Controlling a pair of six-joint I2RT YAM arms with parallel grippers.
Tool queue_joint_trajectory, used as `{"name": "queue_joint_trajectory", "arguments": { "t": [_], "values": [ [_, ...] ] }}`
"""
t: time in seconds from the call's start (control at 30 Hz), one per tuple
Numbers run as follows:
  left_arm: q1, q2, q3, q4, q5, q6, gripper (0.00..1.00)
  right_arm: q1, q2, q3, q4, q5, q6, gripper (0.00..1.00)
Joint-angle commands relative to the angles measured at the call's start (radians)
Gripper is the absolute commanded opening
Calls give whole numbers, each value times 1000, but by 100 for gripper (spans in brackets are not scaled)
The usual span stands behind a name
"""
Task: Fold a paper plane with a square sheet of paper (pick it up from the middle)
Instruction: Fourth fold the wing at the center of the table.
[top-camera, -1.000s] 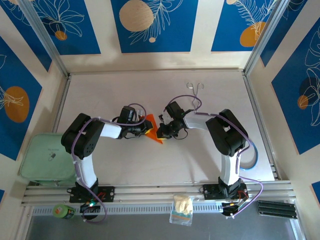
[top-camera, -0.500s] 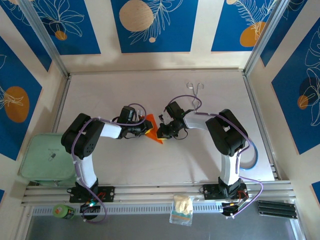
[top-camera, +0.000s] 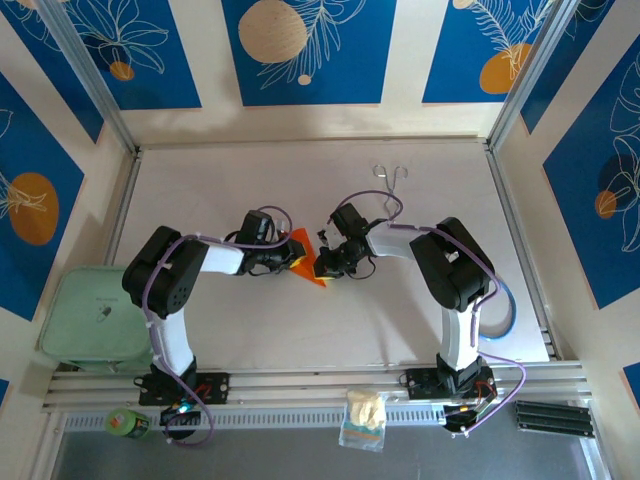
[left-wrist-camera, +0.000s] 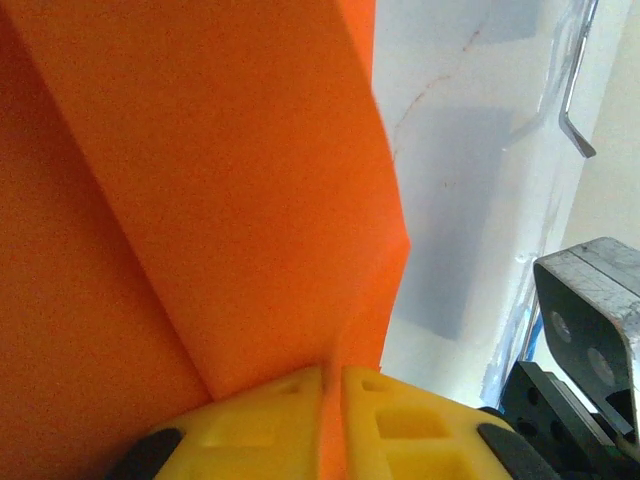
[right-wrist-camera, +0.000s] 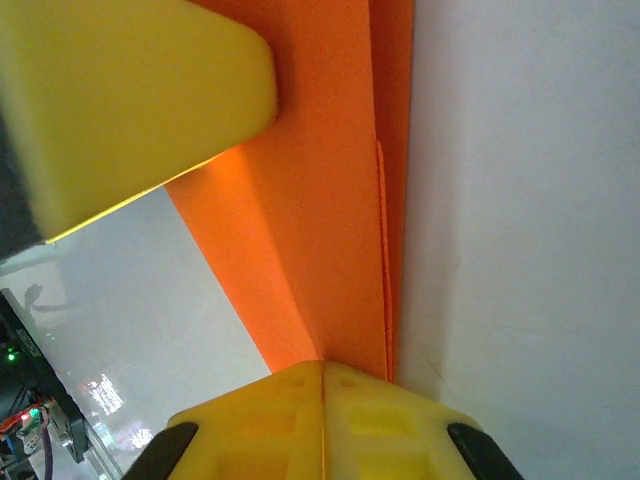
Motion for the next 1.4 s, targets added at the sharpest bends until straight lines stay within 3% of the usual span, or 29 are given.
{"name": "queue_joint_trajectory", "arguments": {
  "t": [0.0, 0.43, 1.37],
  "values": [
    [8, 51, -9, -192, -96, 5, 16, -9, 19, 6, -71, -10, -16, 8],
    [8, 52, 11, -254, -129, 23, 15, -8, -39, 10, -121, -93, -32, 9],
    [6, 62, 14, -270, -130, 27, 15, -8, 19, -30, -125, -33, -43, 9]
  ]
}}
